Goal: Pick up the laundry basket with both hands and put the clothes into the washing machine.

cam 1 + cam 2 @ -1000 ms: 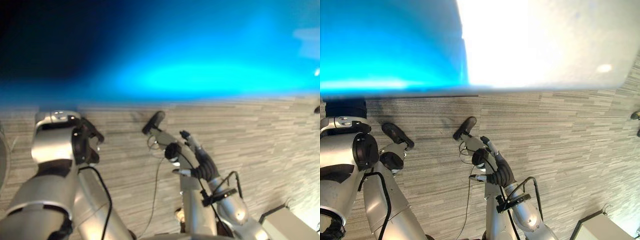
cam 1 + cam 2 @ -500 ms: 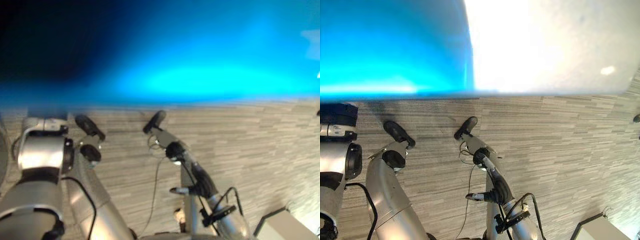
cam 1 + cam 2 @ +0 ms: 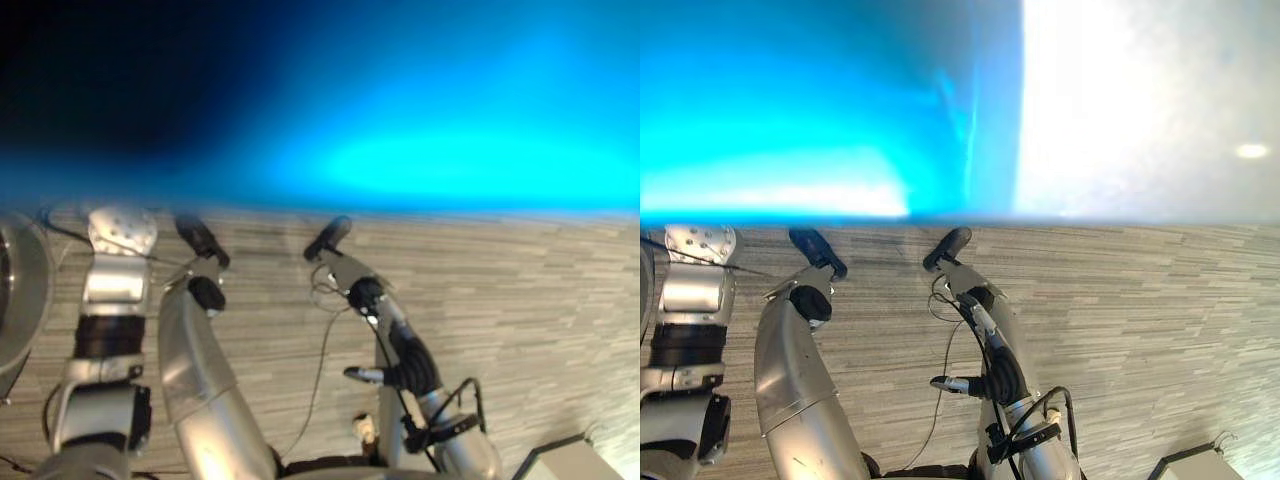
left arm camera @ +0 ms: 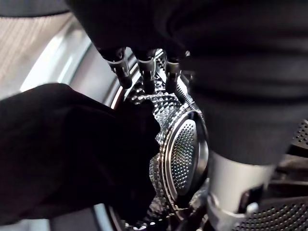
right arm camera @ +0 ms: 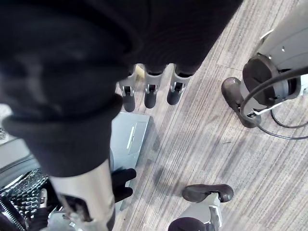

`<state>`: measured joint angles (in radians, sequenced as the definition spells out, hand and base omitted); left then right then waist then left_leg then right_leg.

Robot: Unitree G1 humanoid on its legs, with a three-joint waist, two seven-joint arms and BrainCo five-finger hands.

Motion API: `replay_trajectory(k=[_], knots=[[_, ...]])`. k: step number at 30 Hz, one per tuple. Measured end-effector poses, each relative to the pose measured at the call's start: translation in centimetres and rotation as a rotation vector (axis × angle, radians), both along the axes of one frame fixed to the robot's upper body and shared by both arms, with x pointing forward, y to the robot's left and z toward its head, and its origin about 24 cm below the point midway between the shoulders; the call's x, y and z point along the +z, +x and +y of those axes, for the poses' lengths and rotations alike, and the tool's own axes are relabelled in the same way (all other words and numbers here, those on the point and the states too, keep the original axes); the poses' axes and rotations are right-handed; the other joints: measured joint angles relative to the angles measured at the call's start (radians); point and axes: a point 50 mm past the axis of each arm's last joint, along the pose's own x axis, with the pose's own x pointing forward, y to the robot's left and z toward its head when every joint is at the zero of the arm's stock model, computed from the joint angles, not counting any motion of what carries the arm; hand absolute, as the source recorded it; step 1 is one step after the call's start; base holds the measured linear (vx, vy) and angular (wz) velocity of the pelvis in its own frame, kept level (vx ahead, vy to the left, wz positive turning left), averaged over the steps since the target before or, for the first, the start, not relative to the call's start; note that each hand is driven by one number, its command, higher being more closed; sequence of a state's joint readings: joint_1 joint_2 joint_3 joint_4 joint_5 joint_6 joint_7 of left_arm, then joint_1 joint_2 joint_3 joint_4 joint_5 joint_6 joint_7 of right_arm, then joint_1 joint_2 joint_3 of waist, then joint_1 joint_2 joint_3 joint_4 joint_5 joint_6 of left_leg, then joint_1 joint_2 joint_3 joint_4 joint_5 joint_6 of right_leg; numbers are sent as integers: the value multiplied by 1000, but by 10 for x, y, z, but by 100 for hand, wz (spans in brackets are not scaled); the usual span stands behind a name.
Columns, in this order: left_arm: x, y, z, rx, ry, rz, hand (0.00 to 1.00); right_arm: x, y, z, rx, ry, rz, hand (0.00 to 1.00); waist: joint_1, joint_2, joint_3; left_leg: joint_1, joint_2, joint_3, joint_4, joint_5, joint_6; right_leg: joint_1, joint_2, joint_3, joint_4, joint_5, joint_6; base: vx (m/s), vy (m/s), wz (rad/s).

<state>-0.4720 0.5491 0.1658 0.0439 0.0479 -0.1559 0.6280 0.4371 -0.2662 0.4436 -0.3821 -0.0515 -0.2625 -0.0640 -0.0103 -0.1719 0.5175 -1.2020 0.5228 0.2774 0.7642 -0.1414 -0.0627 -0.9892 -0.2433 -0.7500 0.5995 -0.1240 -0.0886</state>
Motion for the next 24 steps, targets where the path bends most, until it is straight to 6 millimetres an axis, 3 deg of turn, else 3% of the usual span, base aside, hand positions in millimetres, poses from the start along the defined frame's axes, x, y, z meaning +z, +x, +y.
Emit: replay_trajectory(k=[3, 9, 10, 15, 17, 19, 23, 24], knots=[[-19, -13, -12, 61, 52, 1, 0, -3, 1, 1, -23, 15, 13, 0, 8, 4, 3, 20, -19, 0, -28, 20, 4, 13, -8, -4, 1, -1, -2, 42, -4, 19], [-89, -29, -20, 167, 62, 207, 0, -23, 19, 6, -53, -35, 45, 0, 33, 10, 6, 138, -64, -6, -112, 60, -5, 123, -16, -19, -31, -6, -2, 41, 0, 32], [-109, -28, -17, 194, 65, 295, 0, -25, 27, 6, -56, -49, 37, 0, 42, 10, 6, 160, -75, -8, -138, 68, -7, 142, -16, -21, -40, -8, -1, 9, -3, 23], [-170, -10, 0, 326, 78, 645, 0, -17, 49, 7, -65, -65, -22, 0, 54, 10, 7, 150, -87, -32, -161, 91, -6, 146, -14, -39, -46, -8, -2, -1, 3, 13], [-176, -1, 0, 365, 71, 711, 0, -16, 51, 8, -82, -63, -30, 0, 55, 10, 6, 131, -84, -44, -156, 92, -8, 140, -8, -48, -47, -8, -3, 0, 3, 2], [-168, 12, -5, 375, 56, 706, 0, -16, 50, 8, -96, -62, -35, 0, 53, 9, 6, 102, -77, -58, -145, 92, -8, 125, -2, -55, -46, -8, -3, 0, 10, -5], [-107, 54, -18, 352, 50, 564, 0, 0, 49, 12, -98, -38, -104, 0, 31, 9, 6, -21, -63, -106, -85, 91, -7, 50, -3, -77, 2, -18, -18, -2, 25, -7], [-101, 58, -18, 355, 54, 553, 0, 4, 49, 13, -94, -31, -119, 0, 27, 9, 6, -37, -63, -113, -74, 89, -3, 39, -8, -77, 18, -22, -20, 0, 0, 0]])
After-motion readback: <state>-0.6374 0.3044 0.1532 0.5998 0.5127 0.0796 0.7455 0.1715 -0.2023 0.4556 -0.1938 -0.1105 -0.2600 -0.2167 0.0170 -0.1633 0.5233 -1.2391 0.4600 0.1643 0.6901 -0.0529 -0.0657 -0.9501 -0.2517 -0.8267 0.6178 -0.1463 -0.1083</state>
